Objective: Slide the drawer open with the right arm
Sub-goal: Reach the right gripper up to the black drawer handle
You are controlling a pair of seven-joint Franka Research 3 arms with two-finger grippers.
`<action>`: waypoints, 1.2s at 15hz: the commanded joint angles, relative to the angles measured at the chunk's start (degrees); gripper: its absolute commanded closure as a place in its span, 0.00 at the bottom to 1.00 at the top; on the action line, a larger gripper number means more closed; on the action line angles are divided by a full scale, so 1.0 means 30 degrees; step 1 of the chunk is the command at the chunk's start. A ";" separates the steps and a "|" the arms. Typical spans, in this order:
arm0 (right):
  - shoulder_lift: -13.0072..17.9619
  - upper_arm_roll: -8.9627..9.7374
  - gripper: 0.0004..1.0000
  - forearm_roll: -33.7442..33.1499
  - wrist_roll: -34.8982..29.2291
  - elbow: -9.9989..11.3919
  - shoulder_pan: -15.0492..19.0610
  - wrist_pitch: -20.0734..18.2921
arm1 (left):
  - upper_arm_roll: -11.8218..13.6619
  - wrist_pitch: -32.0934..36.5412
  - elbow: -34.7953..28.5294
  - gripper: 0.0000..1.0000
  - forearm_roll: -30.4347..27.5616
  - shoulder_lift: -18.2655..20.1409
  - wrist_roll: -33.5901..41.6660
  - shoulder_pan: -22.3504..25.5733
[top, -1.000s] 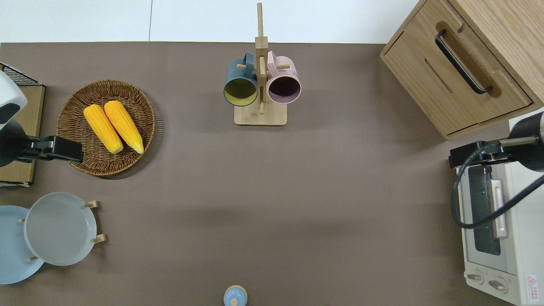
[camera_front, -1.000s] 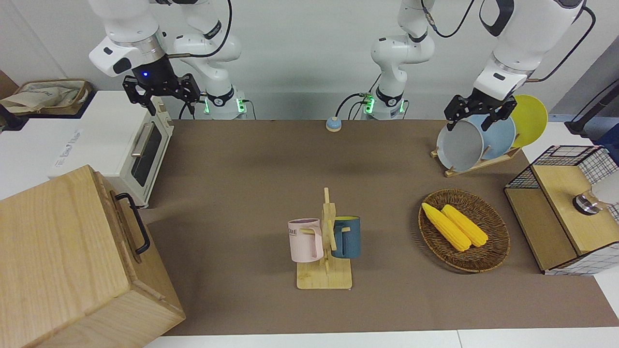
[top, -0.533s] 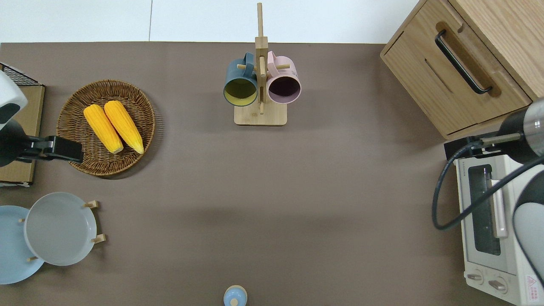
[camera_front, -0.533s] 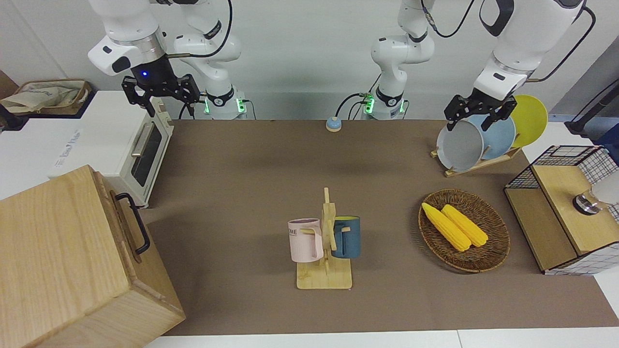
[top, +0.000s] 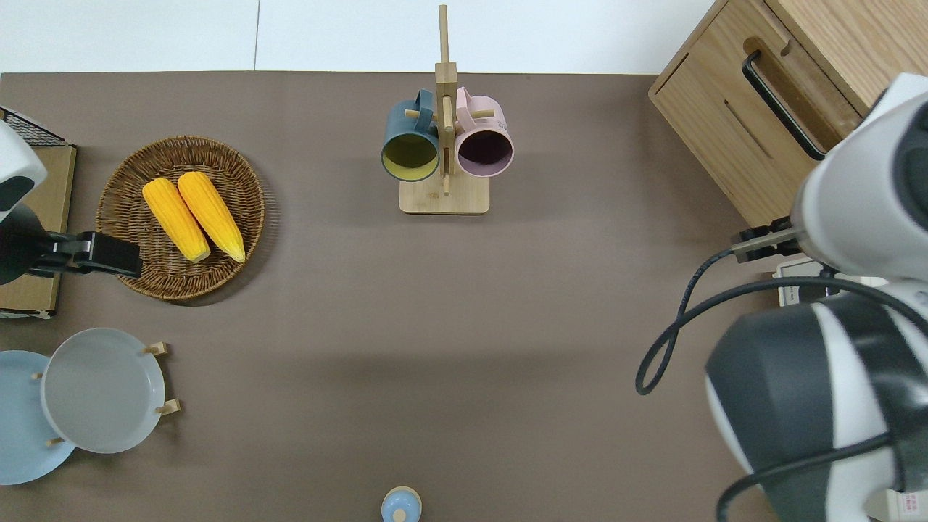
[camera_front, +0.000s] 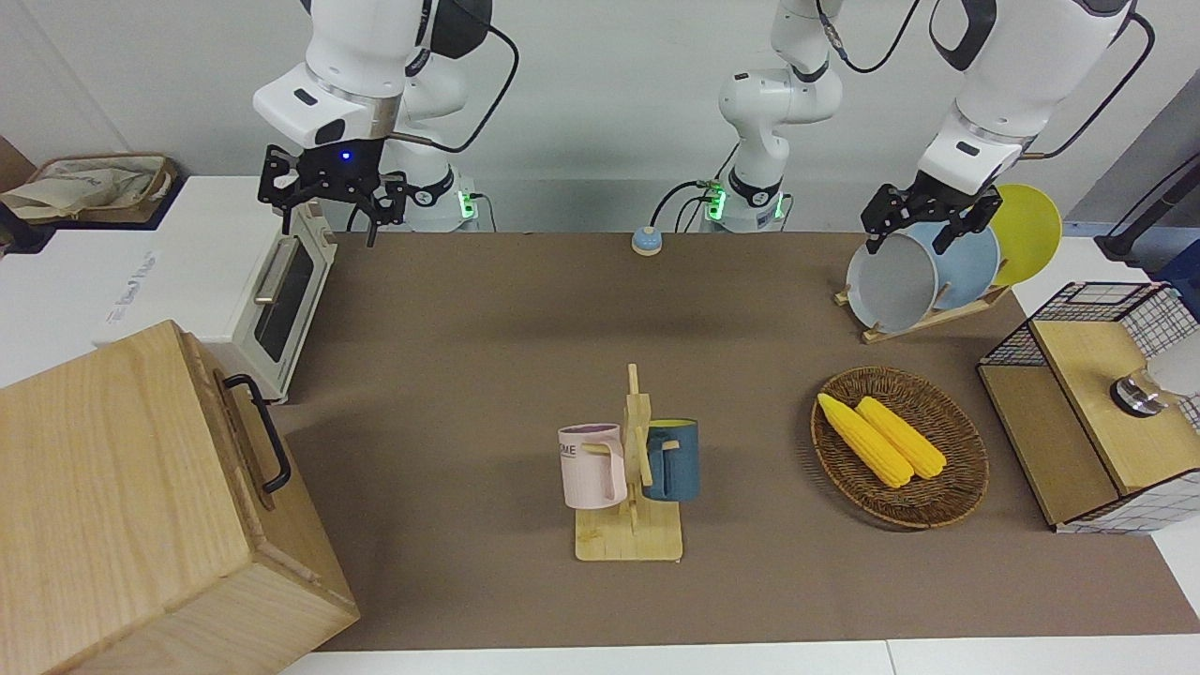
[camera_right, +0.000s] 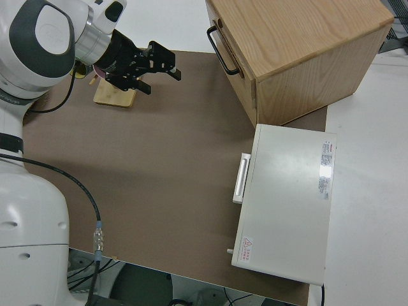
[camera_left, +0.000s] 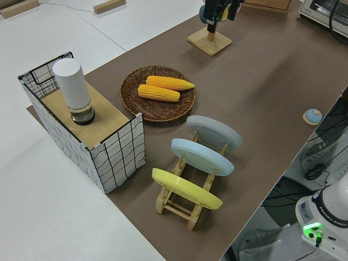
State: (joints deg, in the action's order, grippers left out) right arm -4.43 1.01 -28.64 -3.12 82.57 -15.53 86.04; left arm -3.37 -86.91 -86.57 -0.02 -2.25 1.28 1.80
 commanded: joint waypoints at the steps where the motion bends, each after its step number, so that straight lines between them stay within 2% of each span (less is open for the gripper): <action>1: -0.0778 0.0103 0.02 -0.2635 -0.1126 -0.0044 -0.1209 0.0032 | -0.0135 0.0375 0.0467 0.01 0.0328 -0.0217 0.0188 0.0102; 3: -0.0985 0.0221 0.02 -0.4158 -0.1420 0.0246 -0.1503 0.0000 | -0.0135 0.0375 0.0467 0.01 0.0328 -0.0217 0.0188 0.0102; 5: -0.1160 0.0338 0.02 -0.6464 -0.1740 0.1181 -0.1794 0.0496 | -0.0135 0.0375 0.0467 0.01 0.0328 -0.0217 0.0188 0.0102; 7: -0.1424 0.0514 0.02 -0.8113 -0.2443 0.1770 -0.1973 0.0645 | -0.0135 0.0375 0.0467 0.01 0.0328 -0.0217 0.0188 0.0102; 11: -0.2186 0.0836 0.02 -1.0807 -0.3732 0.2385 -0.1973 0.0910 | -0.0135 0.0375 0.0468 0.01 0.0328 -0.0217 0.0188 0.0102; 13: -0.2479 0.1187 0.02 -1.2186 -0.4610 0.2825 -0.1973 0.1201 | -0.0135 0.0375 0.0496 0.01 0.0328 -0.0217 0.0188 0.0102; 18: -0.3241 0.1188 0.02 -1.5292 -0.6544 0.3850 -0.1915 0.2575 | -0.0135 0.0375 0.0497 0.01 0.0328 -0.0217 0.0188 0.0102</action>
State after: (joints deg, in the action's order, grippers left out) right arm -13.74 4.63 -69.27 -18.87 91.60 -21.51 90.77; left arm -3.37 -86.91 -86.57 -0.02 -2.25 1.28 1.80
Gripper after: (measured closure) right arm 0.022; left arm 0.004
